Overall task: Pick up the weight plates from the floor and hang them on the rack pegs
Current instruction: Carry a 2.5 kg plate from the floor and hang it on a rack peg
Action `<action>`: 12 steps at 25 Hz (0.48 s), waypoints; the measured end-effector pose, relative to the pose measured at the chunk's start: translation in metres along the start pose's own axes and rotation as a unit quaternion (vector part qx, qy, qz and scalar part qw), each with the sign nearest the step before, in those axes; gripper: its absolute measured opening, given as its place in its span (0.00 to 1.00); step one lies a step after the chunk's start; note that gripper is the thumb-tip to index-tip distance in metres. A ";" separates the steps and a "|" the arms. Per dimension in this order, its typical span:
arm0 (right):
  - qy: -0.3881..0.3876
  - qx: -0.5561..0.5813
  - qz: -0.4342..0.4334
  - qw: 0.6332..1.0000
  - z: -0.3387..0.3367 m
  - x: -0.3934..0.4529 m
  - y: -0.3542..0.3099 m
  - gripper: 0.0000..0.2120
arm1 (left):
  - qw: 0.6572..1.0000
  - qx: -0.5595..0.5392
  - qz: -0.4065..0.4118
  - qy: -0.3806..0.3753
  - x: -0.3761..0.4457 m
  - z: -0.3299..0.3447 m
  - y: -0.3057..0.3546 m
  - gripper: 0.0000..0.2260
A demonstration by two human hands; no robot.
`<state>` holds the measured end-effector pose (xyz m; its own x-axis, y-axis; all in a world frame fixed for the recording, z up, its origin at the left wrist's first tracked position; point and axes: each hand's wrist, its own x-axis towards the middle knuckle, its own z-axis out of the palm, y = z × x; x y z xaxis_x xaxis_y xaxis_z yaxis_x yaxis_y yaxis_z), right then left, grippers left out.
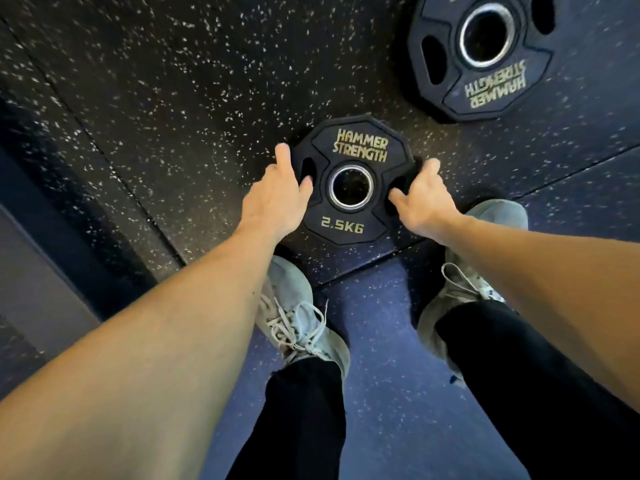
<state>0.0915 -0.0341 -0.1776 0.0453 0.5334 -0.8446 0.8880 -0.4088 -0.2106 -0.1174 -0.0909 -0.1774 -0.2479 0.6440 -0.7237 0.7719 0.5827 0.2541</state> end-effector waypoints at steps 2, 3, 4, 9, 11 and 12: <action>0.028 -0.036 -0.035 0.998 0.006 0.001 0.001 0.22 | 0.997 0.062 0.030 0.032 0.004 0.004 0.000 0.23; 0.037 -0.052 -0.047 0.997 0.007 -0.001 0.001 0.22 | 0.995 0.082 0.035 0.035 0.005 0.003 0.002 0.23; 0.041 -0.062 -0.052 0.996 0.007 -0.003 0.000 0.23 | 0.995 0.088 0.032 0.030 0.005 0.001 0.005 0.24; 0.008 -0.062 -0.048 0.997 -0.011 -0.031 -0.007 0.20 | 0.999 0.042 -0.013 -0.021 -0.026 -0.016 0.017 0.21; -0.009 -0.065 -0.060 0.996 -0.027 -0.058 -0.007 0.18 | 0.998 0.019 -0.045 -0.031 -0.058 -0.027 0.025 0.21; -0.013 -0.073 -0.065 0.995 -0.035 -0.074 -0.007 0.18 | 0.997 0.008 -0.066 -0.037 -0.076 -0.034 0.030 0.22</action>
<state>0.0981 -0.0449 -0.0962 -0.0845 0.5538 -0.8283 0.9425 -0.2253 -0.2468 -0.0949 -0.1052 -0.0934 -0.3038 0.5235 -0.7961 0.7450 0.6513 0.1440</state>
